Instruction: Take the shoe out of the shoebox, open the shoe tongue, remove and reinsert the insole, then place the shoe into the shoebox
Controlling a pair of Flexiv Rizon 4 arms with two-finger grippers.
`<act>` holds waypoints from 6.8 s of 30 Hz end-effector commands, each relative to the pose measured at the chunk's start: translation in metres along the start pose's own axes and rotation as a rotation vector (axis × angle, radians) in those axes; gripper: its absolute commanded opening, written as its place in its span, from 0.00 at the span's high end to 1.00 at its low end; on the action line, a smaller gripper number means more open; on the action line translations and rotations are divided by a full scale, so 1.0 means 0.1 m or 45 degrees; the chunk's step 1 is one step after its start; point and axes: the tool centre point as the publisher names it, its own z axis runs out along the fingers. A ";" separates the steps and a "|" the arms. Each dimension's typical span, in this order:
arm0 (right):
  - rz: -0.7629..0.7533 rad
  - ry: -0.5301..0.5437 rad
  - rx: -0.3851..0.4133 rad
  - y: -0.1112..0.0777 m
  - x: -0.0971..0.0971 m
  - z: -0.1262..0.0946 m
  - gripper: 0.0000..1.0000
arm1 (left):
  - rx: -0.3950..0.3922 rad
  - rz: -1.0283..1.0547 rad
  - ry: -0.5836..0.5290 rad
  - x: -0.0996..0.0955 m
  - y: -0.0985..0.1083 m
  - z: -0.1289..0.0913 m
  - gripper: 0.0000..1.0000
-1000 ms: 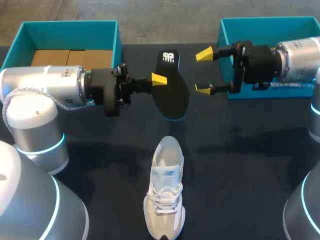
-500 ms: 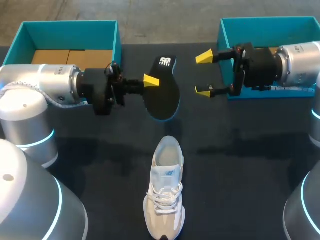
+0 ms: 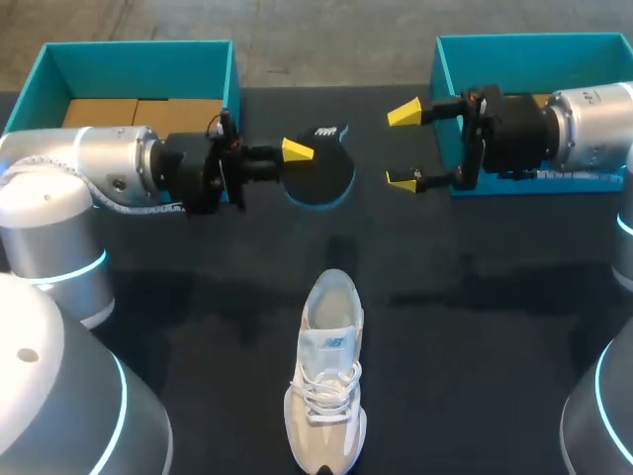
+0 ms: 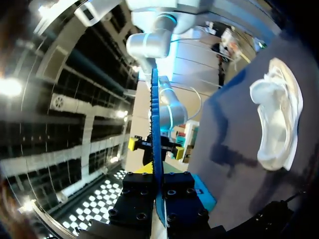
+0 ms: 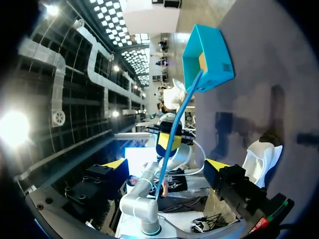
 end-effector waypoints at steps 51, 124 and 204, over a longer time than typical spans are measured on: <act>0.000 -0.002 -0.004 -0.01 0.00 0.01 0.00 | 0.149 -2.494 -0.132 -0.15 -0.09 -0.25 1.00; 0.064 -1.015 0.090 0.05 0.83 0.12 0.00 | 0.080 -3.640 -0.129 0.36 0.20 -0.18 1.00; -0.215 -0.897 0.102 -0.50 1.17 0.47 0.00 | 0.080 -3.640 -0.129 0.36 0.20 -0.18 1.00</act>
